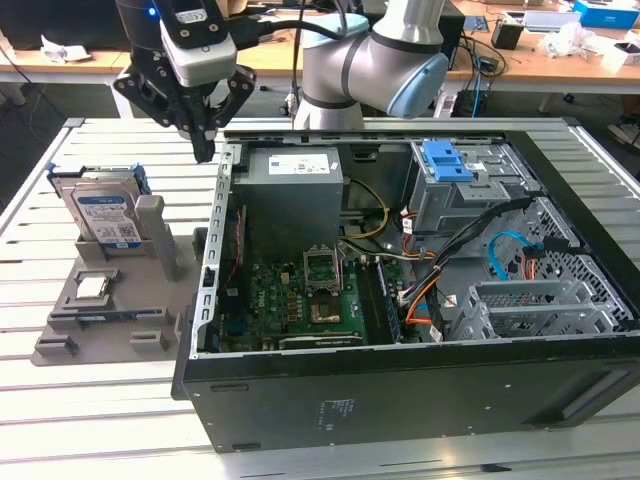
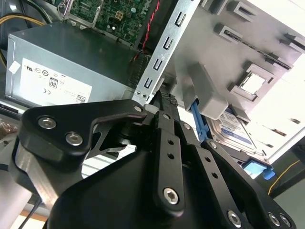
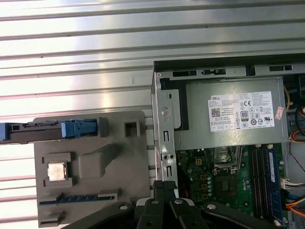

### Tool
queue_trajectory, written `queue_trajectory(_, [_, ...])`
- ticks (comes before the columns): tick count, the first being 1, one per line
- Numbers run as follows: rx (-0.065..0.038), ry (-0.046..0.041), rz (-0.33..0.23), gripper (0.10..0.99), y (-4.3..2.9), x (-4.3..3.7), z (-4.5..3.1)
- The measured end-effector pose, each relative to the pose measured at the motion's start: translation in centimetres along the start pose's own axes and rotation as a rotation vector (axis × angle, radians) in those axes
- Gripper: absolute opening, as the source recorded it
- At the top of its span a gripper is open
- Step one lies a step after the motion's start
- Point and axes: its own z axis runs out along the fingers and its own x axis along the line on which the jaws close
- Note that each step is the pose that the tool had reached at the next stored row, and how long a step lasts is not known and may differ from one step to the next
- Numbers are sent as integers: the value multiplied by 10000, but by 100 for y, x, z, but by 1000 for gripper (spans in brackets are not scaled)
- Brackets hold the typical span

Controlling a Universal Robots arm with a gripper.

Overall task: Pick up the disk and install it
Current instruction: 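Reach for the disk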

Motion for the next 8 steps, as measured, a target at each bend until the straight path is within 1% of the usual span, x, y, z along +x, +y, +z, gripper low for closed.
queue_trajectory(8, [2,0,0,106,-3,44,-1])
